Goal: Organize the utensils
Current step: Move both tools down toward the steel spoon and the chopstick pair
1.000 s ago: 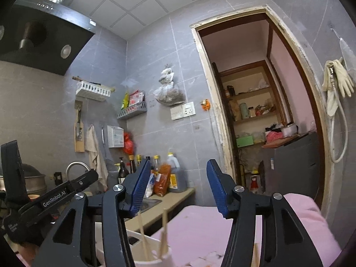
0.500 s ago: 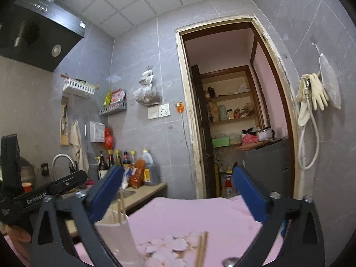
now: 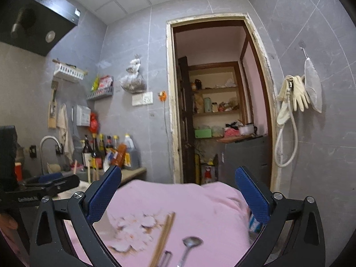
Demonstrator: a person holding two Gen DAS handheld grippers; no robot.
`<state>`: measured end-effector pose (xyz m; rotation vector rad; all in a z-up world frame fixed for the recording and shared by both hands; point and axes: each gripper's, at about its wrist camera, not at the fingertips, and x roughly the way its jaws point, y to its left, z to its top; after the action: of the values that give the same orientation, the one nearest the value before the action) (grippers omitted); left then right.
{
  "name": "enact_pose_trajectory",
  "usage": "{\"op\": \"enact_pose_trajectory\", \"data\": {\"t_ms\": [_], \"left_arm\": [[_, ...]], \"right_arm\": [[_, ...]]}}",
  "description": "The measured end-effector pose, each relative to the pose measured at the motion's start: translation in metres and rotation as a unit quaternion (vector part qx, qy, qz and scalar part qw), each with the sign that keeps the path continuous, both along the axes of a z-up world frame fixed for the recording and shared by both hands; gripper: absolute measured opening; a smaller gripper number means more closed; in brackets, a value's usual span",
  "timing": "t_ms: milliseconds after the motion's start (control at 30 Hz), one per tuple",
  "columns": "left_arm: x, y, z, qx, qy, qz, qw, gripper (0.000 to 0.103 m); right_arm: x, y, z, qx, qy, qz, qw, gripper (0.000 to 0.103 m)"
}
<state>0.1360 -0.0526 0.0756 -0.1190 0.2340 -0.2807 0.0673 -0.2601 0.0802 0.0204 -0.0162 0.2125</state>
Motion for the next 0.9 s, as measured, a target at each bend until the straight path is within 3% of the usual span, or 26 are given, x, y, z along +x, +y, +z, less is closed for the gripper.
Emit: {"op": "enact_pose_trajectory", "data": {"t_ms": [400,900], "left_arm": [[0.005,-0.044,-0.04,0.07,0.082,-0.056,0.9925,0.101],[0.035,-0.055,-0.069,0.097,0.171,-0.03,0.9801,0.101]], "right_arm": [[0.014,-0.022,-0.032,-0.045,0.089,-0.033,0.994,0.103],[0.031,-0.026,-0.058,-0.064,0.158,-0.049,0.984,0.103]]}}
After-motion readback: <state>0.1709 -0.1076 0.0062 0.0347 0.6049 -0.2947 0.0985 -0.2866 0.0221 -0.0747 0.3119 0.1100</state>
